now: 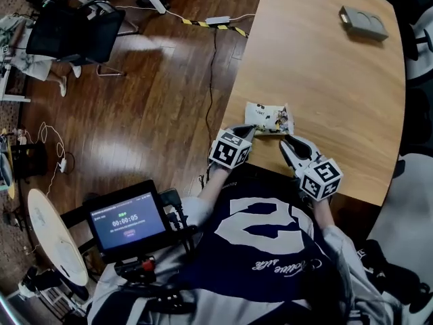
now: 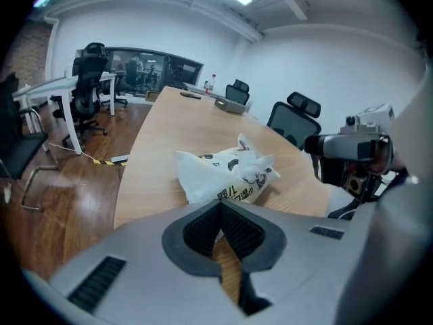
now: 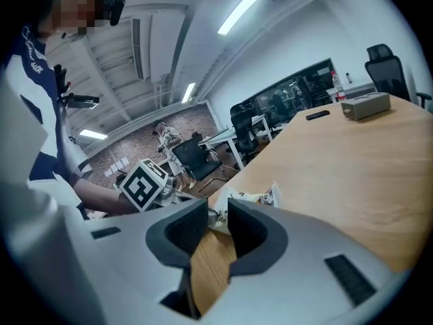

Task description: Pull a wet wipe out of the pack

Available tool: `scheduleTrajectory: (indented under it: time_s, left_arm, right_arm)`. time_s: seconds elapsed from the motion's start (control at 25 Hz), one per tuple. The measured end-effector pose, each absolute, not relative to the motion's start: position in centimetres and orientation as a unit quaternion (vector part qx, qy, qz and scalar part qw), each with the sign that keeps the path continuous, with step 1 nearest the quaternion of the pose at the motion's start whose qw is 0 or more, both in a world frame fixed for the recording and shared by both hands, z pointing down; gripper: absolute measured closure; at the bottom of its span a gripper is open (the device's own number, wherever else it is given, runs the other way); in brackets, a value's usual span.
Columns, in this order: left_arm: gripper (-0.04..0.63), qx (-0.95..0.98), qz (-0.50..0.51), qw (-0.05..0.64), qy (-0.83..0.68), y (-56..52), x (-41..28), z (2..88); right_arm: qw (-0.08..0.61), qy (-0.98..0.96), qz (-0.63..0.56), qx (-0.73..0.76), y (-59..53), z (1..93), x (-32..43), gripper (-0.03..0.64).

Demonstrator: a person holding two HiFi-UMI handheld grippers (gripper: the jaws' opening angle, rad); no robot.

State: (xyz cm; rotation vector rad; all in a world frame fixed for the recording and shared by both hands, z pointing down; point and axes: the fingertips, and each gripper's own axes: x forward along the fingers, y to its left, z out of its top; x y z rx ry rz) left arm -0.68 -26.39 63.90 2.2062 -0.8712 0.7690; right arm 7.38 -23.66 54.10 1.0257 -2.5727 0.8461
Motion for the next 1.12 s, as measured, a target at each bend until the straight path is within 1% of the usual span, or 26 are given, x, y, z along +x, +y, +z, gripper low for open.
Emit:
scheduleTrajectory:
  time_s: [0.08, 0.16, 0.2, 0.24, 0.4, 0.64, 0.68, 0.76, 1.0, 1.12]
  left_arm:
    - [0.594, 0.836, 0.314, 0.295, -0.34, -26.3, -0.2, 64.3]
    - [0.594, 0.84, 0.314, 0.275, -0.347, -26.5, 0.2, 64.1]
    - [0.594, 0.843, 0.31, 0.27, -0.349, -26.6, 0.2, 63.9]
    - [0.594, 0.843, 0.308, 0.271, -0.349, -26.5, 0.1, 63.9]
    - [0.594, 0.836, 0.318, 0.288, -0.341, -26.0, -0.5, 64.3]
    - [0.594, 0.834, 0.329, 0.275, -0.347, -25.8, -0.9, 64.6]
    - [0.594, 0.835, 0.327, 0.274, -0.348, -25.8, -1.0, 64.6]
    - [0.594, 0.838, 0.321, 0.272, -0.346, -25.9, -1.0, 64.5]
    - [0.594, 0.836, 0.325, 0.284, -0.34, -25.4, -1.0, 64.5]
    - [0.594, 0.84, 0.323, 0.28, -0.335, -26.0, -1.1, 64.0]
  right_arm:
    - [0.139, -0.889, 0.277, 0.337, -24.3, 54.5, 7.1, 0.54]
    - [0.16, -0.897, 0.26, 0.319, -24.8, 55.2, 6.3, 0.54]
    - [0.173, -0.901, 0.251, 0.308, -25.0, 55.6, 5.8, 0.527]
    - [0.184, -0.905, 0.242, 0.299, -25.2, 55.9, 5.3, 0.518]
    - [0.213, -0.91, 0.222, 0.277, -26.4, 57.1, 3.6, 0.517]
    - [0.255, -0.902, 0.211, 0.278, -27.2, 60.0, 2.8, 0.517]
    - [0.258, -0.899, 0.211, 0.284, -27.3, 60.2, 2.9, 0.522]
    - [0.257, -0.895, 0.216, 0.295, -27.5, 60.3, 3.1, 0.597]
    - [0.221, -0.894, 0.241, 0.305, -26.6, 58.8, 3.4, 0.612]
    - [0.205, -0.893, 0.243, 0.318, -26.3, 57.4, 3.5, 0.615]
